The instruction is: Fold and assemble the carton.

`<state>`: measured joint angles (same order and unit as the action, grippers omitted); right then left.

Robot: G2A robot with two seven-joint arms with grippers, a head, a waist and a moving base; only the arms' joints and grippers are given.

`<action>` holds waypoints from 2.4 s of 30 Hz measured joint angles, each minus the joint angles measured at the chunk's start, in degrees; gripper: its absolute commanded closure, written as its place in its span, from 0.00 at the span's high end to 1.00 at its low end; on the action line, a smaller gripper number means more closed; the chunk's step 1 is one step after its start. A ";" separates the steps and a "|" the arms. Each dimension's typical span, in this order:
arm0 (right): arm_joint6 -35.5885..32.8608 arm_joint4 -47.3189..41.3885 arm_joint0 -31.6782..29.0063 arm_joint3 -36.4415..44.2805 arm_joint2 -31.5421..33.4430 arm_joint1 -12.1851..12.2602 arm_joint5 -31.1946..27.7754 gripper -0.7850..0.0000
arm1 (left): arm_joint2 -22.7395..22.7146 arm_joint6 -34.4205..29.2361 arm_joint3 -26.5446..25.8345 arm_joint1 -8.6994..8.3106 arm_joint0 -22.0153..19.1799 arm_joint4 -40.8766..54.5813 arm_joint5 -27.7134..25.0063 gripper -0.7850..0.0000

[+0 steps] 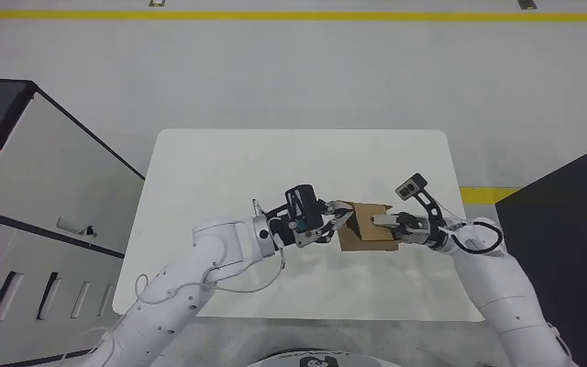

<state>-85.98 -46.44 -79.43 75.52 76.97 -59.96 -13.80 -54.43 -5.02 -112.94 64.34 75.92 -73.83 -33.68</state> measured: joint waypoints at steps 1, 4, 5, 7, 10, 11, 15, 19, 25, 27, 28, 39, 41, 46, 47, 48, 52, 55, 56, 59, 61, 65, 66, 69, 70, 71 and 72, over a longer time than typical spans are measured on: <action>0.18 0.29 -0.12 0.22 0.00 0.02 -0.01 0.00 | 0.51 -0.07 0.22 0.11 -0.36 -0.10 -0.14 0.00; 0.58 1.44 -0.44 0.82 0.03 0.13 -0.17 0.00 | 2.36 -0.19 1.18 0.52 -1.32 -0.05 -0.40 0.00; 0.73 1.91 -0.57 1.03 0.06 0.17 -0.25 0.00 | 3.08 -0.48 1.56 0.68 -1.78 -0.13 -0.51 0.00; 0.99 2.02 -0.82 1.15 0.11 0.21 -0.16 0.00 | 4.05 -1.59 2.01 0.92 -2.55 -0.64 -0.40 0.00; 1.07 0.43 -1.23 0.86 0.36 0.21 0.41 0.00 | 4.74 -2.08 2.15 1.27 -3.62 -0.62 0.58 0.00; 0.68 -0.49 -1.33 0.64 0.53 0.21 0.66 0.00 | 4.45 -1.93 2.18 1.32 -3.87 -0.53 1.09 0.00; -1.44 -4.43 -1.54 -0.80 1.17 0.19 1.67 0.00 | 2.13 -2.22 1.33 1.01 -3.52 -1.01 2.04 0.00; -2.06 -7.17 -1.49 -1.93 1.02 0.26 3.48 0.00 | -1.18 -1.68 0.09 0.36 -1.93 -1.95 1.99 0.00; -2.02 -13.43 -1.42 -2.04 -0.61 0.79 8.10 0.00 | -4.29 -0.17 -0.24 -0.32 0.86 -4.04 2.34 0.00; -2.02 -15.41 -1.22 -1.96 -1.43 1.08 9.79 0.00 | -5.09 0.42 -0.31 -0.46 1.70 -4.48 2.94 0.00; -2.02 -16.21 -1.13 -1.83 -1.87 1.22 10.61 0.00 | -5.45 0.61 -0.32 -0.52 2.07 -4.63 3.23 0.00; -1.19 -18.03 -1.07 -1.21 -3.06 1.47 12.92 0.00 | -6.85 1.10 -0.54 -0.70 3.74 -6.00 5.64 0.00; -0.54 -17.88 -1.14 -1.21 -3.68 1.43 15.87 0.00 | -6.62 1.34 -0.67 -0.67 3.70 -6.74 5.75 0.00; -2.06 -20.08 -0.69 -1.84 -4.90 1.23 21.80 0.00 | -5.95 1.57 -0.59 -0.60 3.69 -8.05 5.60 0.00; -2.06 -20.71 -0.69 -1.60 -5.27 1.17 22.56 0.00 | -5.83 1.65 -0.48 -0.58 3.73 -8.16 5.63 0.00; -2.04 -21.24 -0.75 -1.43 -5.52 1.13 23.02 0.00 | -5.75 1.67 -0.42 -0.57 3.76 -8.25 5.62 0.00; -2.02 -23.31 -1.10 -0.98 -6.23 1.07 24.40 0.00 | -5.30 2.14 -0.60 -0.51 3.87 -7.99 4.98 0.00; -2.02 -25.10 -1.43 -0.45 -6.78 1.01 25.73 0.00 | -4.81 3.90 -0.80 -0.35 3.72 -6.41 4.38 0.00; -2.02 -25.36 -1.52 -0.25 -6.99 1.00 26.08 0.00 | -4.55 4.40 -0.95 -0.29 3.47 -6.31 4.13 0.00; -2.02 -25.57 -1.71 -0.08 -7.49 1.00 26.60 0.00 | -3.82 5.60 -1.17 -0.11 2.87 -6.01 3.65 0.00; -2.02 -25.44 -1.75 -0.01 -7.76 0.99 26.66 0.00 | -3.39 5.94 -1.16 -0.03 2.57 -6.18 3.34 0.00; -2.02 -25.44 -1.79 0.06 -8.06 1.01 26.78 0.00 | -2.58 5.95 -1.15 0.09 2.18 -6.65 2.81 0.00; -2.02 -25.51 -1.81 0.06 -8.10 1.01 26.85 0.00 | -2.47 5.95 -1.15 0.11 2.16 -6.72 2.76 0.00; -2.02 -25.69 -1.89 0.03 -8.30 1.00 27.11 0.00 | -2.24 6.01 -1.28 0.13 2.11 -7.09 2.40 0.00; -2.02 -25.69 -1.91 -0.01 -8.36 0.99 27.17 0.00 | -2.21 6.01 -1.38 0.13 2.08 -7.31 2.30 0.00; -2.02 -25.69 -1.92 -0.04 -8.45 0.97 27.22 0.00 | -2.16 6.00 -1.56 0.12 2.03 -7.74 2.08 0.00; -2.02 -25.73 -1.93 -0.06 -8.50 0.95 27.22 0.00 | -2.12 5.99 -1.70 0.10 2.02 -8.06 1.89 0.00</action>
<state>-88.00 -72.18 -81.35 75.46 68.47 -59.01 13.42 -56.55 0.97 -114.64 64.44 77.94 -81.89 -31.79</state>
